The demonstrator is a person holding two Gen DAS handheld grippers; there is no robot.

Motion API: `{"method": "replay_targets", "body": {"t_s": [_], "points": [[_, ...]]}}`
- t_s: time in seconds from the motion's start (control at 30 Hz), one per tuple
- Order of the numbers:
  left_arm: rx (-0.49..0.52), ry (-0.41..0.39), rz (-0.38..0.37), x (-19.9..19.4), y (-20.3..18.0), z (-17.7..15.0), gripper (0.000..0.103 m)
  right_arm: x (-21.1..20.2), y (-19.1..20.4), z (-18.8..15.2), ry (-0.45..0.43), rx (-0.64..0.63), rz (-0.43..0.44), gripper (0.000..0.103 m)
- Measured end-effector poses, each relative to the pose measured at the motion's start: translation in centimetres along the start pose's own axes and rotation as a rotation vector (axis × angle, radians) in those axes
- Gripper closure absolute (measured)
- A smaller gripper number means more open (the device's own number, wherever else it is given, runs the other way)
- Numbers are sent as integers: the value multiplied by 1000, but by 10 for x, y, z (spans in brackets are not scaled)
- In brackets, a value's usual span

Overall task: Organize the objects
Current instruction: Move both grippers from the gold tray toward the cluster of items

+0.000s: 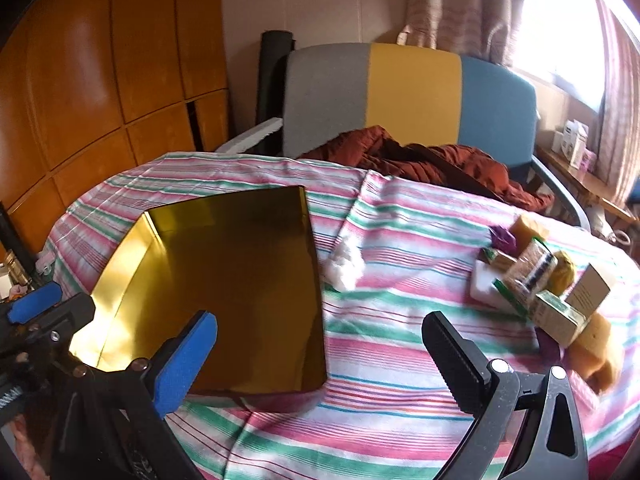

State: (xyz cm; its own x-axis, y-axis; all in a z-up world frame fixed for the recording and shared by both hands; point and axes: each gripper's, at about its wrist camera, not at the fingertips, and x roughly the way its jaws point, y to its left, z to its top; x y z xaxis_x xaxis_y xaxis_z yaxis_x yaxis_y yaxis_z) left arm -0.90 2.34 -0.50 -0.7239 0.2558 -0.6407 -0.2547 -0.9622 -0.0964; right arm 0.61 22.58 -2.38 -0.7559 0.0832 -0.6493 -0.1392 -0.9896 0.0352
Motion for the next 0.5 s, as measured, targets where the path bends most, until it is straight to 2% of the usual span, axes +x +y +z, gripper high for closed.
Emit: {"method": "replay_targets", "body": {"t_s": [0.07, 0.23, 0.3, 0.5], "points": [[22, 4, 13, 2, -5, -1, 32, 0, -8, -1, 4, 14, -9, 0], [49, 21, -53, 6, -12, -3, 32, -1, -23, -5, 16, 41, -24, 0], [61, 25, -86, 7, -15, 0, 26, -3, -31, -7, 23, 55, -31, 0], [134, 40, -162, 17, -39, 20, 21, -10, -59, -15, 46, 85, -76, 0]]}}
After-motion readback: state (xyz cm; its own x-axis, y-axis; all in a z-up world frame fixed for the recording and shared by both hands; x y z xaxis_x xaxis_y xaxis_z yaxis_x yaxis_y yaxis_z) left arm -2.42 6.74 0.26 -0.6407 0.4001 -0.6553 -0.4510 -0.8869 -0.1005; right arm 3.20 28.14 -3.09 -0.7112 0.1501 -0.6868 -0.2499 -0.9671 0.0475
